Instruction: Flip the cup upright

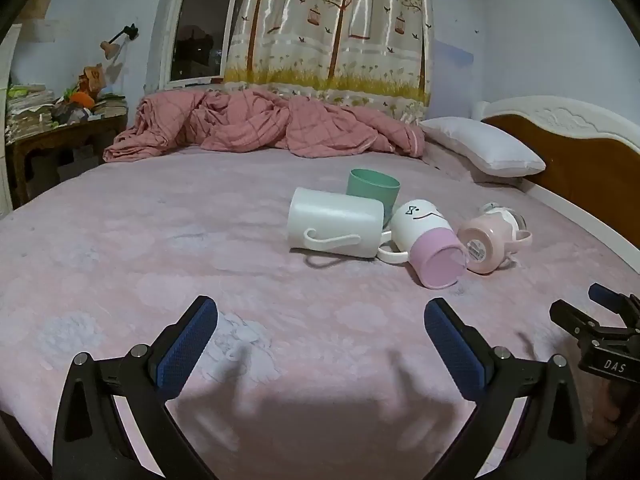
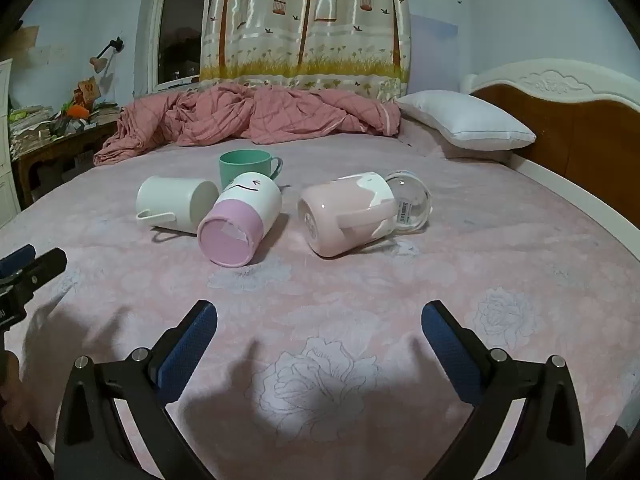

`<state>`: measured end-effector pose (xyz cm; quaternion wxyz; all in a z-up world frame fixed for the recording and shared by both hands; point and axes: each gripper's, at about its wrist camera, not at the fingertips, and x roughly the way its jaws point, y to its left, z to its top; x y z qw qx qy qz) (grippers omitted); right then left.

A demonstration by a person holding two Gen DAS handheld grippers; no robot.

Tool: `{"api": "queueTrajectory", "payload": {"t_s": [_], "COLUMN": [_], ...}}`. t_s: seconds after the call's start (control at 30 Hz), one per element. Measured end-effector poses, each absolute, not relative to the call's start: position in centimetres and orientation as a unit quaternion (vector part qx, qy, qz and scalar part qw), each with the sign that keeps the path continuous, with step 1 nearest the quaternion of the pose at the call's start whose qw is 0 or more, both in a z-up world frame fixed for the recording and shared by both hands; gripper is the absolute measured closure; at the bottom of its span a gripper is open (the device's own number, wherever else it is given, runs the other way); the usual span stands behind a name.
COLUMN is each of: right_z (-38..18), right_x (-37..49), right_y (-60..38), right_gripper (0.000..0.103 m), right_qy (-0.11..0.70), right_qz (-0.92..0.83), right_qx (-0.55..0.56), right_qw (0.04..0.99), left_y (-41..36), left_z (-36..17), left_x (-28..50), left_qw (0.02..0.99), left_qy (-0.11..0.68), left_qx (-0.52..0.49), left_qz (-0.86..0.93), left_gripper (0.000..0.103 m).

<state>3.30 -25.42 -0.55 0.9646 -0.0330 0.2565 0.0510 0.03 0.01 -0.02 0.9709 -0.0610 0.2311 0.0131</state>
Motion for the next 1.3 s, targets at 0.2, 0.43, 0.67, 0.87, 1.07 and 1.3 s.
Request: {"api": "queueTrajectory", "payload": {"t_s": [0.2, 0.43, 0.67, 0.87, 1.07, 1.3], "right_z": [-0.6, -0.6, -0.6, -1.4, -2.1, -2.4], "right_x": [3.3, 3.3, 3.5, 3.4, 3.0, 3.7], "right_y": [-25.4, -25.6, -25.2, -25.8, -25.9, -26.4], "right_gripper": [0.0, 0.0, 0.0, 0.0, 0.0, 0.0], "right_qy": [0.255, 0.257, 0.257, 0.251, 0.215, 0.235], "right_qz": [0.053, 0.054, 0.052, 0.048, 0.04, 0.035], "right_qx": [-0.03, -0.029, -0.033, -0.033, -0.034, -0.021], "right_qw": [0.965, 0.965, 0.964, 0.966, 0.975, 0.971], "left_y": [0.0, 0.7, 0.7, 0.4, 0.0, -0.5], "left_z": [-0.1, 0.2, 0.3, -0.6, -1.2, -1.7], "left_x": [-0.2, 0.1, -0.3, 0.0, 0.1, 0.4], "left_qw": [0.975, 0.974, 0.975, 0.98, 0.982, 0.982], "left_qy": [0.213, 0.217, 0.216, 0.193, 0.181, 0.182], "left_qx": [-0.062, -0.06, -0.056, -0.039, -0.032, -0.027], "left_qz": [0.013, 0.017, 0.018, 0.026, 0.032, 0.042], "left_gripper": [0.0, 0.0, 0.0, 0.0, 0.0, 0.0]}}
